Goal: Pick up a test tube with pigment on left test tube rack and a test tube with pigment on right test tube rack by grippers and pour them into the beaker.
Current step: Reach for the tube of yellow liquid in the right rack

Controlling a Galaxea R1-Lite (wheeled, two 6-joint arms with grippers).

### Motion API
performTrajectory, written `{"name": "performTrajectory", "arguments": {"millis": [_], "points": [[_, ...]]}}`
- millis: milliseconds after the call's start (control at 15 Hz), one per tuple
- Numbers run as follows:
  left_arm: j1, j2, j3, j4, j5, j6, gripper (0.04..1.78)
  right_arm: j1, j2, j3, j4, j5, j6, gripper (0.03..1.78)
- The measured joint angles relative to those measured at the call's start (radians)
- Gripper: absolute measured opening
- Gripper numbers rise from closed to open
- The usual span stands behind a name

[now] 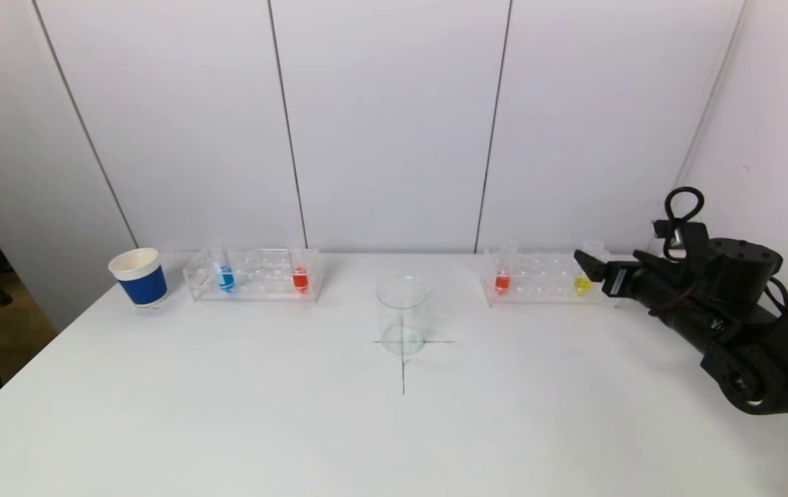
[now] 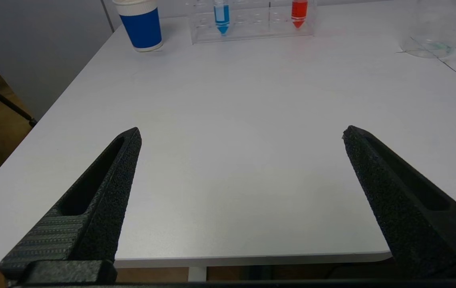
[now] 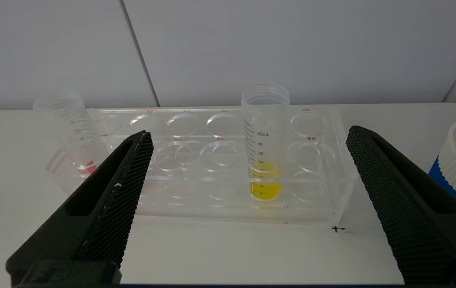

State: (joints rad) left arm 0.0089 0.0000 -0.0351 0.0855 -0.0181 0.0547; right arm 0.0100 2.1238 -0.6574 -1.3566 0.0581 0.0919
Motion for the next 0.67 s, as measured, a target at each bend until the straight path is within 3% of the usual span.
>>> {"name": "performTrajectory", "arguments": {"millis": [667], "points": [[0.000,0.000,0.000,0.000,0.000,0.000,1.76,-0.010,0.081,-0.072,0.001,-0.002,-0.001,1.76]]}}
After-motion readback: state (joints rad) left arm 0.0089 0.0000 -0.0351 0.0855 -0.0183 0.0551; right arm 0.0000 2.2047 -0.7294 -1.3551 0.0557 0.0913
